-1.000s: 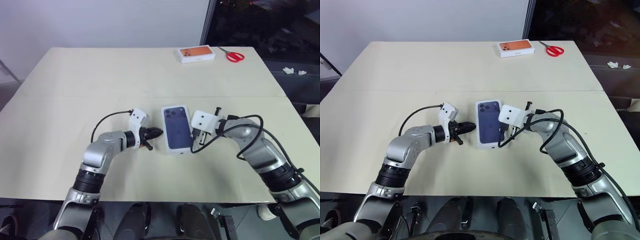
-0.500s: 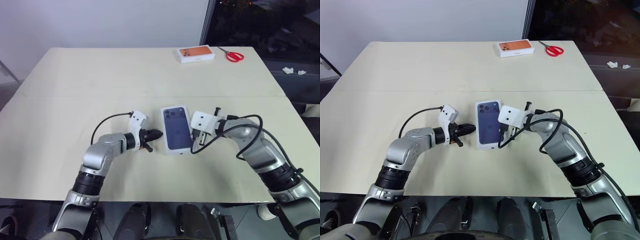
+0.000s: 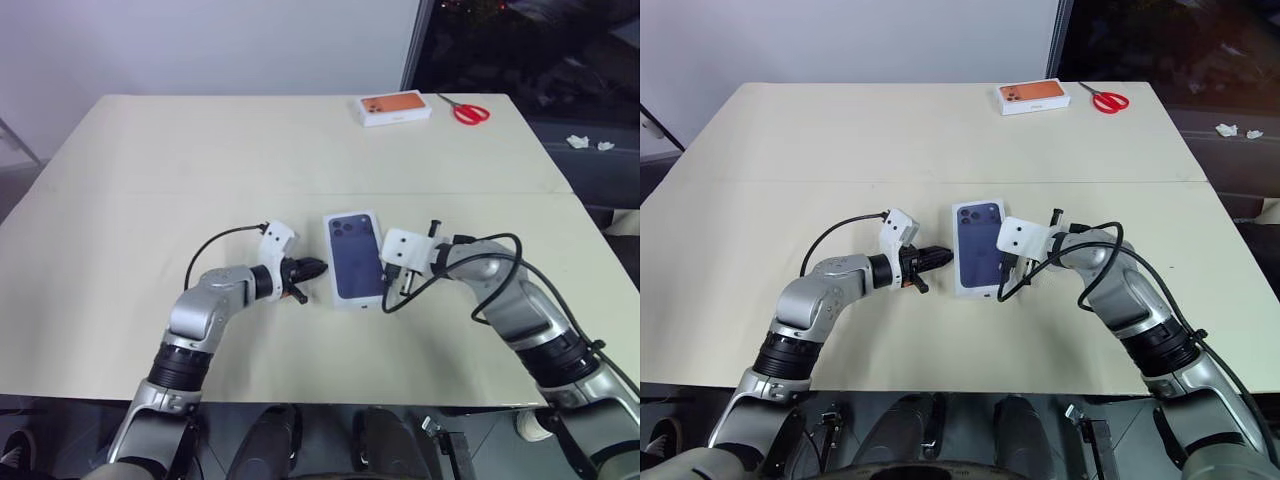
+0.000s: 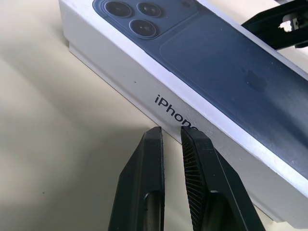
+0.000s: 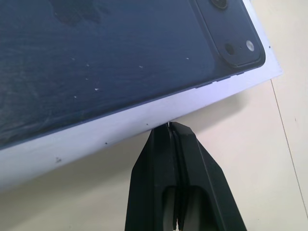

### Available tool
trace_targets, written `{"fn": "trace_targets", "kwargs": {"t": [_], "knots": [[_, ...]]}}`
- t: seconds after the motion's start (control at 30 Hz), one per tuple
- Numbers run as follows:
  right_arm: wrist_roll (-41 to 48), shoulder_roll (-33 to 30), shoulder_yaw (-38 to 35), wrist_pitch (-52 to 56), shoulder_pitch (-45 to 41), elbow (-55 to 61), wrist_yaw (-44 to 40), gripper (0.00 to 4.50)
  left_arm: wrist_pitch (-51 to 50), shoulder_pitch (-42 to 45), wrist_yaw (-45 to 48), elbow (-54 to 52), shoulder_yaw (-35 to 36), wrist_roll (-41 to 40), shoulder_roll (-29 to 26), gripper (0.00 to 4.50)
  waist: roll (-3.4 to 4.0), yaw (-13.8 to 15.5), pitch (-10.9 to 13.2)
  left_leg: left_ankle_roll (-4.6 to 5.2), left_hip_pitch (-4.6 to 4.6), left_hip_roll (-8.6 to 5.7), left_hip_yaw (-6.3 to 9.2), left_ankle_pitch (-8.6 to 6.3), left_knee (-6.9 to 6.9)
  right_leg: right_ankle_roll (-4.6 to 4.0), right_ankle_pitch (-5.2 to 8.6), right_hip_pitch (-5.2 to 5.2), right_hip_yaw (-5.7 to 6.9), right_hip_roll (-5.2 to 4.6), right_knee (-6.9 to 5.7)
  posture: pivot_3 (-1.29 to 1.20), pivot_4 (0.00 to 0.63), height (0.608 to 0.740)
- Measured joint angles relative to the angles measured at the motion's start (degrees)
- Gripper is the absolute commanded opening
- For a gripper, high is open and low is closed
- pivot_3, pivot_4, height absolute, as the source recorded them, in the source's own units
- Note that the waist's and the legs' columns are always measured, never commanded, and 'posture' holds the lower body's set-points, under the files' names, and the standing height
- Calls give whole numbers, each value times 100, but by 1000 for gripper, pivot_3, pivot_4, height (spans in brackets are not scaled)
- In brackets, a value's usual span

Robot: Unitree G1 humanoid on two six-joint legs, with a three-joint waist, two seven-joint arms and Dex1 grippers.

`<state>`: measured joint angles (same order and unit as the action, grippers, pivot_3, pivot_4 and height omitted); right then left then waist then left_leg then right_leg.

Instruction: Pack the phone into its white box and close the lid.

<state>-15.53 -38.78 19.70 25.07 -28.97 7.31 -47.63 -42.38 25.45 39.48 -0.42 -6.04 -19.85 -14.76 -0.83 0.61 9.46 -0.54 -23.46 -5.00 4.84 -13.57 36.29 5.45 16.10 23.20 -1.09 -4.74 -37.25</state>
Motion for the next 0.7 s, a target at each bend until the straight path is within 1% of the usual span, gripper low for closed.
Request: {"fn": "trace_targets", "kwargs": {"t": [0.3, 0.53, 0.7], "knots": [[230, 379, -196, 487, -3, 33, -133, 39, 58, 26, 22, 38, 39, 4, -200, 692, 0, -51, 0, -1, 0, 4, 0, 1, -1, 0, 0, 5, -1, 4, -7, 0, 150, 740], [37, 6, -71, 22, -13, -19, -227, 39, 85, 14, 23, 36, -4, 10, -105, 692, 0, 1, 0, -1, 0, -1, -3, 1, 1, 0, 0, 3, 0, 2, -6, 0, 150, 740], [-30, 15, -9, -36, -13, -33, -219, 39, 132, 70, 23, 40, 127, -89, -77, 692, 0, -7, 0, -2, 0, 1, -3, 1, 0, 0, 0, 5, 0, 2, -7, 0, 150, 740]]}}
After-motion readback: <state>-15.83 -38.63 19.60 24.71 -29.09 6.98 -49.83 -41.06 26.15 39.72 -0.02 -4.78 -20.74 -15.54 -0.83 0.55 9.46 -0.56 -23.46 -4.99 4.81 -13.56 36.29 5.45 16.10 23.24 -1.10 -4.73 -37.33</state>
